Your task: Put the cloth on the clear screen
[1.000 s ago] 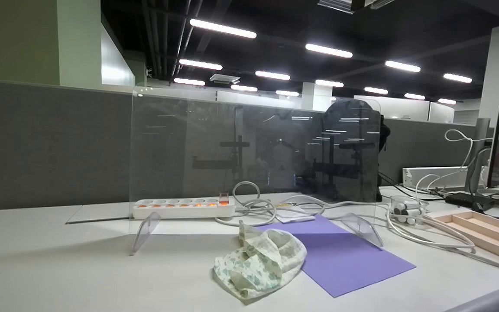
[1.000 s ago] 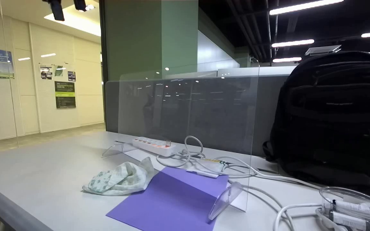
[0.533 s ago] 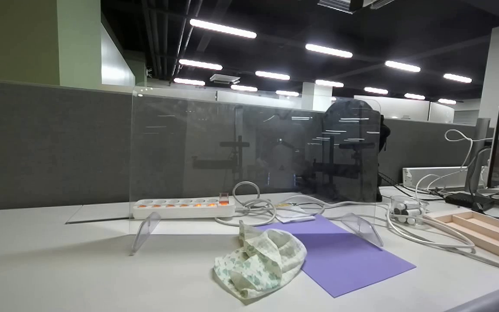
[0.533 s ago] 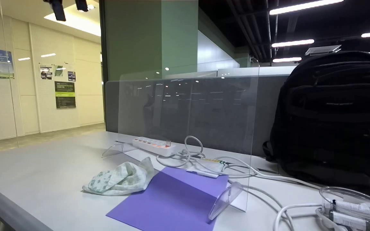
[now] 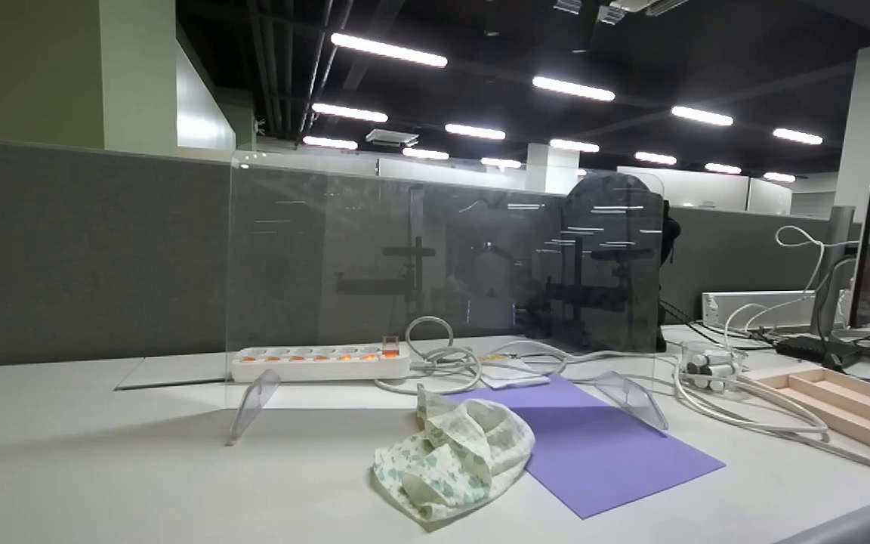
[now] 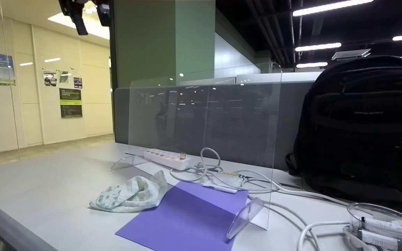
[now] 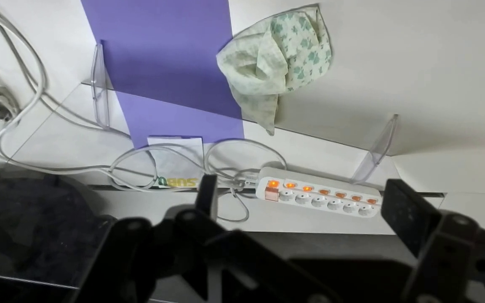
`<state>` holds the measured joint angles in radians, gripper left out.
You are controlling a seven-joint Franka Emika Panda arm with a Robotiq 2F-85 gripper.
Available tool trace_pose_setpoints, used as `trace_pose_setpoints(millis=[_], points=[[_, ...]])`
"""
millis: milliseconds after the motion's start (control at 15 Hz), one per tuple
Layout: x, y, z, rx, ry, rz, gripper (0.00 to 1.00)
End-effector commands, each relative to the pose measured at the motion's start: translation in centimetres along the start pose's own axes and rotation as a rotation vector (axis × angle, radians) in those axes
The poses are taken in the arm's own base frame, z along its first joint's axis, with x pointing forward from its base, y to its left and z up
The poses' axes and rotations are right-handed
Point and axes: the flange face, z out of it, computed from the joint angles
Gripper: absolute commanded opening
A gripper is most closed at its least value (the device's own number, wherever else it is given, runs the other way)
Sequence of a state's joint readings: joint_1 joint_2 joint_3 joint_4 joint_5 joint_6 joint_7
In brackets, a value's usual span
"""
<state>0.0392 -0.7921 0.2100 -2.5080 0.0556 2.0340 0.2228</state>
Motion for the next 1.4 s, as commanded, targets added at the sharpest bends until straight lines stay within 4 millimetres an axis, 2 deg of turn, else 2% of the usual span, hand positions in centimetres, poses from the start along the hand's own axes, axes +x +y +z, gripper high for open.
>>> trace_pose_setpoints(millis=[0, 333, 400, 467, 933, 1133, 1333], points=[[0.8, -0.6, 3.0, -0.005, -0.020, 0.031, 1.00], [1.6, -1.7, 6.9, -0.028, -0.025, 0.017, 1.00], [1.6, -1.9, 7.3, -0.061, -0.035, -0.010, 1.00], [1.3, -1.5, 6.7, -0.020, -0.038, -0.019, 1.00], [1.6, -1.6, 8.7, -0.035, -0.048, -0.008, 1.00], [2.4, -0.7, 11.1, -0.030, -0.077, 0.046, 1.00], [3.4, 0.6, 14.3, -0.020, -0.092, 0.097, 1.00]])
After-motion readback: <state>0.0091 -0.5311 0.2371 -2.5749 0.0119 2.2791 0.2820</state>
